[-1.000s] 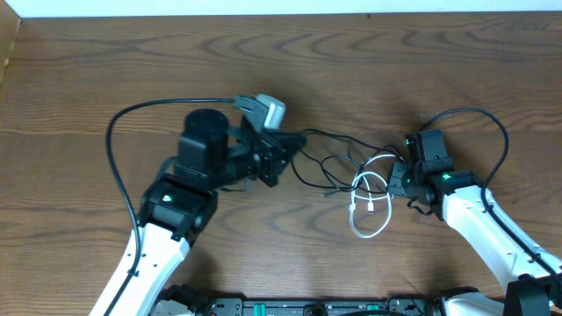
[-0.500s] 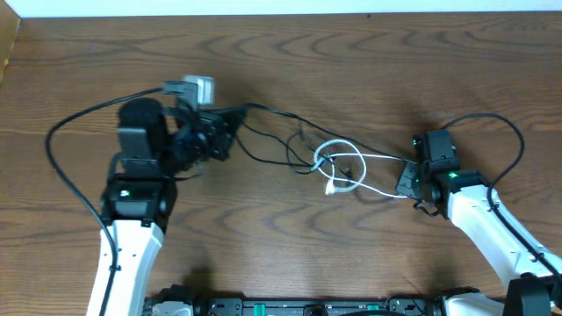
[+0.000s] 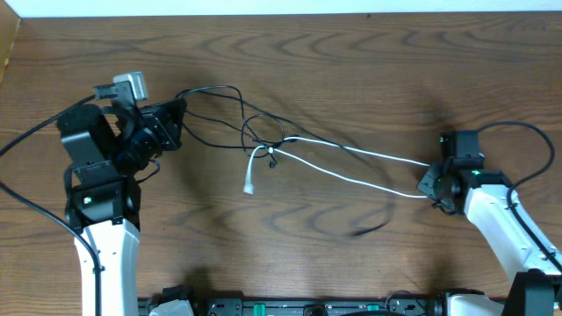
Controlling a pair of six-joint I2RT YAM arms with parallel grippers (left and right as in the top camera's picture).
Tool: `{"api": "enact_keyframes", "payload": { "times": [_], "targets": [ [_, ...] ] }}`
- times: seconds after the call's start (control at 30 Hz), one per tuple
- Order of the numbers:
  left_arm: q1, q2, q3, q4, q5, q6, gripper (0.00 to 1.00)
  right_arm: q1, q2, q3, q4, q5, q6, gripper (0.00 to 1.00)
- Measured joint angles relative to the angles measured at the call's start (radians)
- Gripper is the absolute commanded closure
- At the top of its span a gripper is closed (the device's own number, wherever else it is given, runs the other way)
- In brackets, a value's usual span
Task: Untangle cables
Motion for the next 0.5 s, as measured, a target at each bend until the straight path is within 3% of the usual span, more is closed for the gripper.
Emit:
{"api": "enact_keyframes", "payload": {
  "times": [0.3, 0.4, 0.5],
  "targets": [
    [0.002, 0.000, 0.000, 0.000, 0.069, -0.038, 0.93, -0.068, 0.000, -0.001, 0.046, -0.043, -0.009, 0.59],
    [-0.035, 0.000, 0.000, 0.001, 0.100, -0.045, 0.93, -0.070, 0.000, -0.002, 0.134, -0.177, -0.094, 0.49],
    [-0.101, 0.000, 0.000, 0.003, 0.115, -0.045, 0.93, -0.069, 0.000, -0.002, 0.222, -0.406, -0.231, 0.45]
  ]
}}
